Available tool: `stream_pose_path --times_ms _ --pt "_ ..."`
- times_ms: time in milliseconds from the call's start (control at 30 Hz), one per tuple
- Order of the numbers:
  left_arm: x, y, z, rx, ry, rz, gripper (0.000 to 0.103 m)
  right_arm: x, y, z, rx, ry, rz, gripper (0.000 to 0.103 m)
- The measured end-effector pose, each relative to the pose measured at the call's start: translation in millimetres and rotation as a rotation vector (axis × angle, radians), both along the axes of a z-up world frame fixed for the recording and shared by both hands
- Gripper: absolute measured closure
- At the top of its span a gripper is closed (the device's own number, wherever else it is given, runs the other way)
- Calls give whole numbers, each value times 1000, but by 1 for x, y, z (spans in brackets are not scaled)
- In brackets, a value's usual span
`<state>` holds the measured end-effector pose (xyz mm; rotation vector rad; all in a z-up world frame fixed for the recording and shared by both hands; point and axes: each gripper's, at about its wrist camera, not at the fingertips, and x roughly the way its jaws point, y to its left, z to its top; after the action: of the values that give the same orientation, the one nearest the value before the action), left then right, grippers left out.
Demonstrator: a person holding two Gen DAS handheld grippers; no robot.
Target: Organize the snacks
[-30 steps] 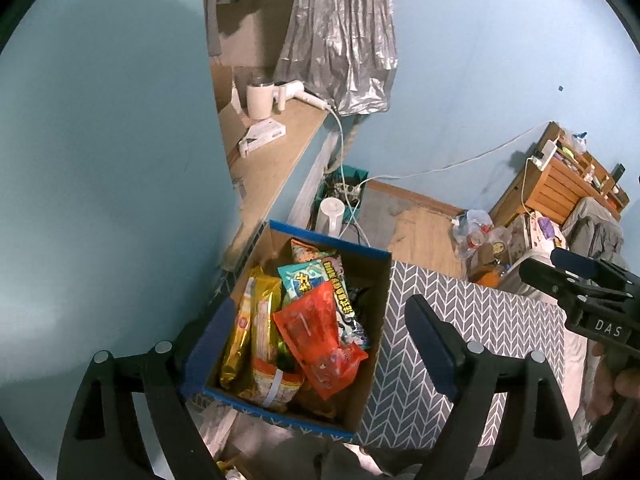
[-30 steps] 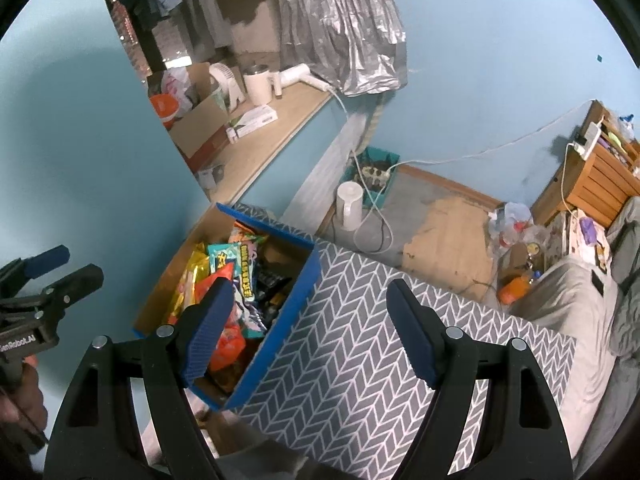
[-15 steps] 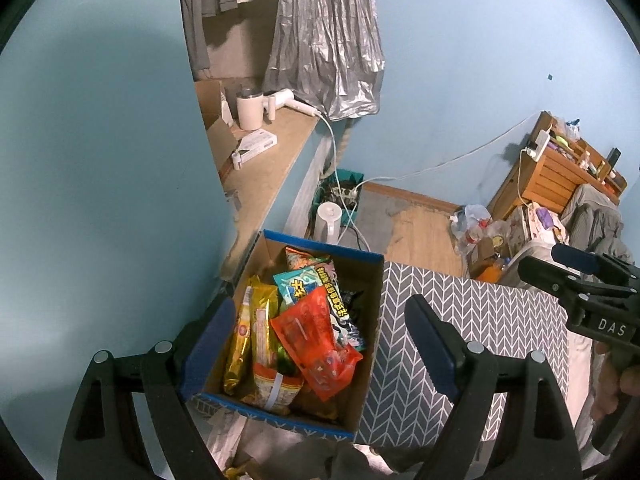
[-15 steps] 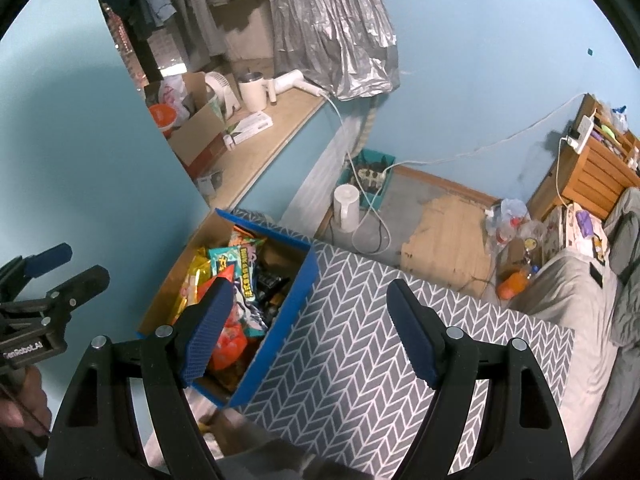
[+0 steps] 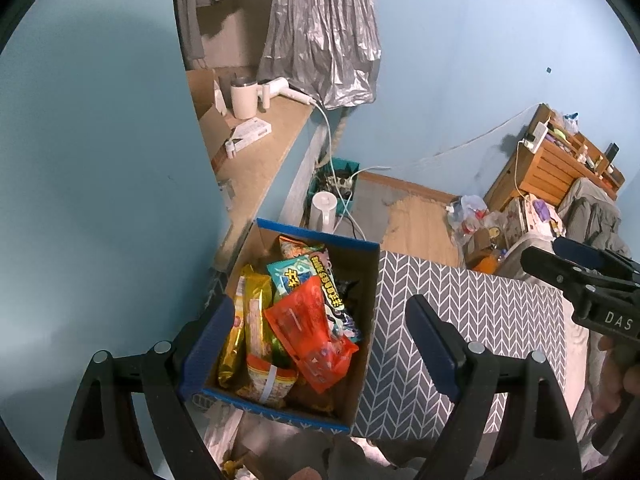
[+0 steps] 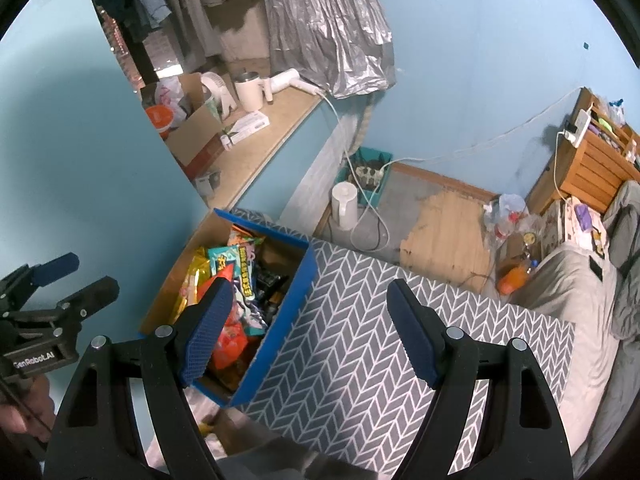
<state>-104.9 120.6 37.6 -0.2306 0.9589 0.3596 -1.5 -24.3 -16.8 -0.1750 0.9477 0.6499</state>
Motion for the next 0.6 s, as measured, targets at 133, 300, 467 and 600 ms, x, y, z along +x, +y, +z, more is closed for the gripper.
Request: stream_pose_path --times_ms 133,300,467,600 --pt "1 0 -1 10 5 -9 15 0 0 0 3 1 0 24" --pt "0 -1 -1 9 7 -11 14 -1 2 -2 5 7 -7 24" --pt "2 -1 -2 6 9 -20 14 -2 3 -3 7 8 -11 24" --pt "4 0 -3 5 9 -23 14 -2 3 -3 6 10 -10 24"
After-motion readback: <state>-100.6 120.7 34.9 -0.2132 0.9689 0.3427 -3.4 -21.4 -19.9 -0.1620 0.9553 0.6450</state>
